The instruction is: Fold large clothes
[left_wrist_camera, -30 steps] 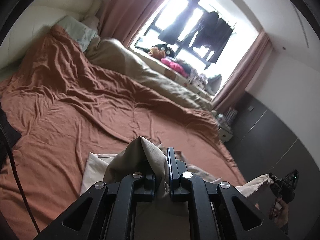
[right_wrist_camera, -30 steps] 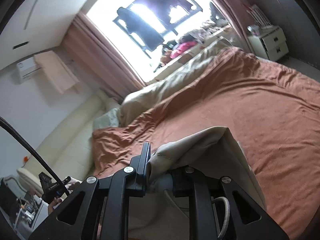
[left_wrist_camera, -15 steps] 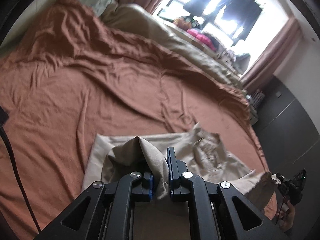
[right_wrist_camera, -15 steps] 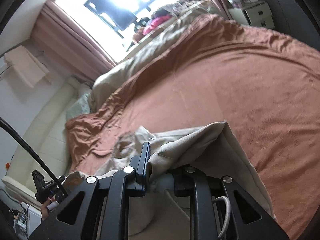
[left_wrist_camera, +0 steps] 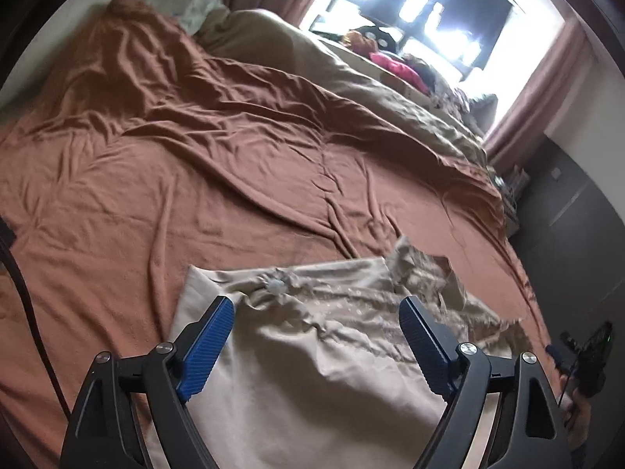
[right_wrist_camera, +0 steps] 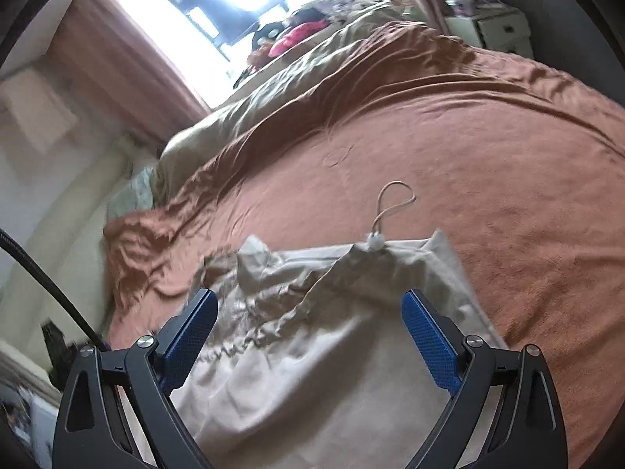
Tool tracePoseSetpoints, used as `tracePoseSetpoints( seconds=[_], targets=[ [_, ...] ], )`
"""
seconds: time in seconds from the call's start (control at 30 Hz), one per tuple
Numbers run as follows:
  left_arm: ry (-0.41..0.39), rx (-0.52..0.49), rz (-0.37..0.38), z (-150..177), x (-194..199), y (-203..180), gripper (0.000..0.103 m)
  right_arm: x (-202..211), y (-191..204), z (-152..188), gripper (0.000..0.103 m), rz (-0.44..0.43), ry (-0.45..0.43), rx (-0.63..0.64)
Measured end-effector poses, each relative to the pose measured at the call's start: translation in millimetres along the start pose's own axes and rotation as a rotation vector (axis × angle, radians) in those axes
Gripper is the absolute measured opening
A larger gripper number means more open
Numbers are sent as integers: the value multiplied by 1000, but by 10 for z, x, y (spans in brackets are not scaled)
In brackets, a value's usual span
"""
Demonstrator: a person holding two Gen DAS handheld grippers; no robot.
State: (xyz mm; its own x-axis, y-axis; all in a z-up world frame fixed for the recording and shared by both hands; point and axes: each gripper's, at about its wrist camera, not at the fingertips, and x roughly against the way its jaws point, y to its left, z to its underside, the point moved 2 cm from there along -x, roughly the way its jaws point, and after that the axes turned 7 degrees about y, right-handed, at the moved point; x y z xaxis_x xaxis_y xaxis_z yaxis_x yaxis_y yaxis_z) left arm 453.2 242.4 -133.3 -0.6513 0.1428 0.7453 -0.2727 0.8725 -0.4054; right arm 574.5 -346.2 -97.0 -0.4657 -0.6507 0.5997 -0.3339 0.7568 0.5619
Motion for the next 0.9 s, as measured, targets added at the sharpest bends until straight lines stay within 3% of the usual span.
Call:
tracePoseSetpoints(
  seconds=[0.1, 0.17, 0.3, 0.37, 0.53, 0.6, 0.67, 0.73, 0.77, 0.83, 0.9],
  targets=[
    [88, -74, -21, 90, -235, -183, 87, -142, 249, 35, 95, 22, 87, 61],
    [138, -102, -32, 156, -403, -266, 82, -206, 361, 50, 95, 38, 125, 98],
    [242, -152, -66, 272, -778, -369, 77, -481, 612, 24, 78, 84, 225, 189],
    [294, -182, -111, 337, -976, -380, 75, -636, 614, 0, 77, 106, 266, 224],
    [358, -219, -160, 432, -1264, -328, 74, -1043, 534, 10, 77, 156, 364, 266],
    [346, -260, -196, 433, -1302, -355, 62, -1150, 494, 11, 77, 173, 388, 273],
    [339, -285, -217, 419, -1306, -377, 27, -1183, 532, 11, 60, 220, 372, 327],
    [333, -301, -233, 384, -1310, -400, 9, -1184, 556, -1, 22, 198, 380, 353],
    [332, -308, -220, 367, -1300, -427, 1, -1181, 572, -13, 17, 189, 387, 357],
    [307, -333, -224, 337, -1253, -527, 1, -1166, 618, -25, 2, 196, 375, 384],
    [263, -341, -214, 292, -1132, -589, 1, -1087, 673, -48, 0, 190, 346, 390]
  ],
)
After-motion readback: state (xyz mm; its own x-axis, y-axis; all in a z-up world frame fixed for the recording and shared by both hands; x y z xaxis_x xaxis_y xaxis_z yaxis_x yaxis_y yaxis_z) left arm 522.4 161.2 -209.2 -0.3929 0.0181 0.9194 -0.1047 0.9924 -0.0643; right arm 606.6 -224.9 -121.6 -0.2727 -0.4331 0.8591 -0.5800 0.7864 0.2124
